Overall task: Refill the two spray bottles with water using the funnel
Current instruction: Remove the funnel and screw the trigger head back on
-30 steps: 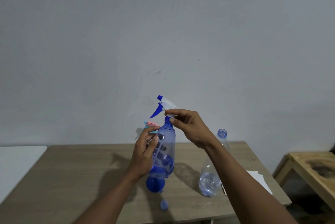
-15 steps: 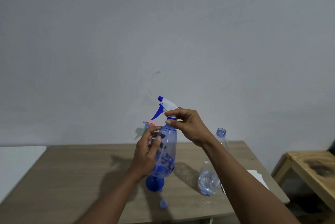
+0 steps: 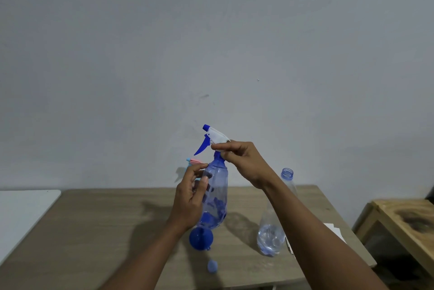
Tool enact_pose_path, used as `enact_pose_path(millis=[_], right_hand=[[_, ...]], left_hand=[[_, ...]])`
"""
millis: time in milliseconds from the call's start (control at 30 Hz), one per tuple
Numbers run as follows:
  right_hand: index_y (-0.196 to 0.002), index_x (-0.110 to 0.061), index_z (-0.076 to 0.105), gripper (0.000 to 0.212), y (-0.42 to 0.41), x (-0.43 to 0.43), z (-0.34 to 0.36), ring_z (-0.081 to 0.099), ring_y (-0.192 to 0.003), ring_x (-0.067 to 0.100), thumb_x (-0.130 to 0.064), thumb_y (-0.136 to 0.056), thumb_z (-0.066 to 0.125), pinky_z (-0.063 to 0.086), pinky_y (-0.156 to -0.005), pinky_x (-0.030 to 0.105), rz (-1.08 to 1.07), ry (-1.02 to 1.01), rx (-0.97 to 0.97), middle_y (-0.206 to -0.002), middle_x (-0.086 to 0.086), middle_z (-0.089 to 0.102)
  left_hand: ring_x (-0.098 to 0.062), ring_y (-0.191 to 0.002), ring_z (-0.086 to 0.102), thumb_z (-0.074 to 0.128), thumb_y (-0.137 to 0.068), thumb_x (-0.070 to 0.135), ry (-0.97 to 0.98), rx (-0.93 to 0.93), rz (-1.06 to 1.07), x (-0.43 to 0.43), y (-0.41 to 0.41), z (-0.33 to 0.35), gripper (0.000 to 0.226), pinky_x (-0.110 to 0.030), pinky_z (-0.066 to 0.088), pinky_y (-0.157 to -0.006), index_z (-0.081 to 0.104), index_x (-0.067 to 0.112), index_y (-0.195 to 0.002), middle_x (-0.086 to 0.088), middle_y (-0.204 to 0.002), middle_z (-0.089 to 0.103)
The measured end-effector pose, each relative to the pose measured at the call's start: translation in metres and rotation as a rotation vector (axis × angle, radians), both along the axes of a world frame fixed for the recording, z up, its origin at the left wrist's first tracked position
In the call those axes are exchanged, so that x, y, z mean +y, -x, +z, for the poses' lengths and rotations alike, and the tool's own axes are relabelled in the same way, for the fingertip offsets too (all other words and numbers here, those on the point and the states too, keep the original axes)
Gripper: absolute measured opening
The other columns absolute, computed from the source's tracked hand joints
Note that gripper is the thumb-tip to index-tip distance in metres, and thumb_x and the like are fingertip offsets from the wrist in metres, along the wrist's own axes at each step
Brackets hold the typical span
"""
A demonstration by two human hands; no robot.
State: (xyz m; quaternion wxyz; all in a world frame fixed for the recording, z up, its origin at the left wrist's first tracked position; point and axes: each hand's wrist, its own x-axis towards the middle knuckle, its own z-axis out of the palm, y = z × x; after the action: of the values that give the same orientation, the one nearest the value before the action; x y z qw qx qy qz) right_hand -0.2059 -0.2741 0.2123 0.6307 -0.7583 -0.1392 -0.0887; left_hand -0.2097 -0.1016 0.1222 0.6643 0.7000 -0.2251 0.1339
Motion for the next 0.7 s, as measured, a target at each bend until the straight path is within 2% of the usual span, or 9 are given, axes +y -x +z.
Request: enact_pose_path(millis=[100,200,333,400,467,567,633,700], right_hand=[[-0.108,-0.018,0.077,0.022,-0.001,0.003,-0.002,0.064,-0.092,0.005,-0.007,-0.09,0.07,0.057,-0.086,0.032,-0.025,0.033,-0.033,-0.11,0.004,0.074],[-0.103,-0.025,0.078,0.019,-0.003,0.009,-0.007,0.062,-0.092,0.012,-0.015,-0.088,0.074,0.056,-0.084,0.04,-0.071,0.048,-0.049,-0.11,0.002,0.074],[-0.109,-0.023,0.076,0.029,-0.003,0.008,-0.009,0.066,-0.11,0.021,-0.003,-0.097,0.06,0.057,-0.087,0.027,-0.006,-0.037,0.013,-0.115,0.006,0.072],[-0.115,-0.019,0.074,0.029,-0.003,0.008,-0.011,0.067,-0.113,0.022,-0.001,-0.096,0.061,0.056,-0.091,0.028,0.021,-0.065,0.021,-0.117,0.007,0.072],[-0.115,-0.019,0.073,0.03,-0.004,0.009,-0.013,0.067,-0.114,0.022,-0.001,-0.094,0.063,0.057,-0.092,0.029,0.026,-0.088,0.019,-0.118,0.006,0.073],[-0.115,-0.02,0.072,0.031,-0.002,0.011,-0.015,0.067,-0.112,0.017,0.0,-0.092,0.065,0.057,-0.088,0.026,0.029,-0.11,0.03,-0.115,0.003,0.074],[-0.115,-0.02,0.072,0.03,-0.002,0.014,-0.017,0.067,-0.11,0.013,0.0,-0.093,0.064,0.057,-0.086,0.025,0.019,-0.124,0.033,-0.114,0.002,0.073],[-0.116,-0.02,0.072,0.03,-0.002,0.016,-0.018,0.067,-0.108,0.012,-0.001,-0.093,0.064,0.058,-0.085,0.026,-0.011,-0.105,0.025,-0.114,0.003,0.073]], left_hand=[[-0.015,-0.105,0.064,0.047,-0.095,0.04,-0.006,-0.007,0.009,0.001,-0.001,0.0,0.027,-0.026,0.057,-0.081,0.055,0.034,-0.12,0.018,-0.115,0.062],[-0.016,-0.11,0.063,0.045,-0.096,0.036,0.002,0.003,0.006,0.0,0.0,-0.003,0.025,-0.027,0.058,-0.083,0.053,0.035,-0.12,0.019,-0.115,0.062],[-0.016,-0.109,0.064,0.046,-0.097,0.04,-0.016,0.01,0.02,0.002,-0.002,-0.008,0.025,-0.038,0.06,-0.084,0.053,0.038,-0.121,0.017,-0.116,0.062],[-0.015,-0.108,0.064,0.045,-0.095,0.049,-0.025,0.002,0.027,0.003,-0.003,-0.007,0.026,-0.038,0.061,-0.083,0.052,0.043,-0.119,0.018,-0.116,0.062],[-0.014,-0.108,0.064,0.044,-0.092,0.055,-0.037,-0.023,0.042,0.005,-0.003,-0.006,0.026,-0.035,0.061,-0.082,0.05,0.051,-0.116,0.021,-0.116,0.061],[-0.008,-0.108,0.062,0.043,-0.092,0.053,-0.066,-0.062,0.063,0.006,-0.002,-0.006,0.023,-0.027,0.059,-0.079,0.047,0.062,-0.113,0.029,-0.115,0.058],[-0.003,-0.106,0.062,0.044,-0.095,0.046,-0.076,-0.083,0.087,0.005,0.001,-0.006,0.023,-0.022,0.058,-0.076,0.046,0.062,-0.112,0.032,-0.113,0.057],[-0.004,-0.102,0.063,0.044,-0.096,0.043,-0.086,-0.102,0.126,0.001,0.002,-0.009,0.02,-0.021,0.057,-0.072,0.046,0.056,-0.111,0.029,-0.11,0.059]])
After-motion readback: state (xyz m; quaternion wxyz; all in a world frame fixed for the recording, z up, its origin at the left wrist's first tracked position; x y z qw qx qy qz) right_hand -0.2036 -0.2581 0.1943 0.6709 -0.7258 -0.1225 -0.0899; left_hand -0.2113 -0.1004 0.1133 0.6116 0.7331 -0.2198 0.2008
